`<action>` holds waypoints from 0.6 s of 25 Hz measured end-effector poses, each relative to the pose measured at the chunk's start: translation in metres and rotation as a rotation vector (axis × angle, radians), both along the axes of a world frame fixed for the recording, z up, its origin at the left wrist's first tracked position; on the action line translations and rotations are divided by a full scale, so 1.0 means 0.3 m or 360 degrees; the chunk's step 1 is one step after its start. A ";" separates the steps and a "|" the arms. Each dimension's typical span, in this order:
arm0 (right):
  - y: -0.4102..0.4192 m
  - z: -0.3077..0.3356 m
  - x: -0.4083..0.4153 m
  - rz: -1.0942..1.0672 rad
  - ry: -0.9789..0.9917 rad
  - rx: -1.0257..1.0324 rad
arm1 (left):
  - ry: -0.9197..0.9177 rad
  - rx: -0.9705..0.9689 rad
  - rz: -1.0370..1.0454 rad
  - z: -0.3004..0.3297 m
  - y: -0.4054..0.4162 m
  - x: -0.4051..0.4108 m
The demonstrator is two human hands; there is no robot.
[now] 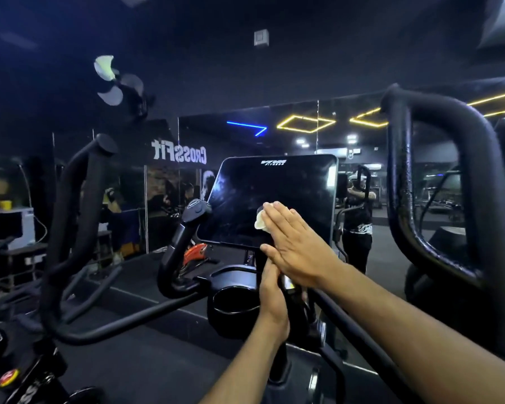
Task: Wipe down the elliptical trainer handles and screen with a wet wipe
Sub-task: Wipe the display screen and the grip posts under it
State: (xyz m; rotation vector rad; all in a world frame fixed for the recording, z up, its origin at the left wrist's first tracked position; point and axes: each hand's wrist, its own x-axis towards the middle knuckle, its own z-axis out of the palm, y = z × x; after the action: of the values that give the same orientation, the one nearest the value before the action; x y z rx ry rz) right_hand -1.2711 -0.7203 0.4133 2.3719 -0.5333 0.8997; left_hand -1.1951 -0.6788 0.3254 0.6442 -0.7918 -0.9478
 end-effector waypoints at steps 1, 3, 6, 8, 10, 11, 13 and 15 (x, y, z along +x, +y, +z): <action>-0.009 0.009 -0.001 -0.0015 0.0062 -0.0043 | 0.0065 -0.0014 -0.0017 -0.009 -0.003 -0.012; -0.018 0.067 0.026 -0.0080 0.0189 -0.0116 | 0.0093 0.0006 0.0087 0.001 -0.008 -0.035; -0.021 0.127 0.056 -0.0105 0.0186 -0.0114 | -0.0022 0.0078 0.0378 0.023 0.004 -0.062; -0.006 0.075 0.032 -0.0027 0.0040 -0.0148 | -0.0142 0.0105 0.0515 0.033 0.029 -0.071; 0.016 -0.010 -0.003 0.0077 -0.0067 -0.0164 | -0.0229 0.0036 0.0662 0.028 0.024 -0.059; 0.026 -0.037 -0.017 0.0123 -0.0072 -0.0171 | -0.0243 0.0000 0.0704 0.026 0.024 -0.055; 0.020 -0.033 -0.022 0.0122 0.0043 -0.0266 | -0.0139 -0.0038 0.0639 0.023 0.018 -0.060; 0.001 0.031 -0.003 0.0021 0.0331 -0.0404 | -0.0030 -0.0002 0.0539 0.025 0.018 -0.069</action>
State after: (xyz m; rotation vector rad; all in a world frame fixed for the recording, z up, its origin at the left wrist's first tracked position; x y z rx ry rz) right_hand -1.2721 -0.7200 0.4227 2.2048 -0.3023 0.6720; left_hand -1.2159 -0.6734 0.3329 0.7594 -0.6731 -0.6331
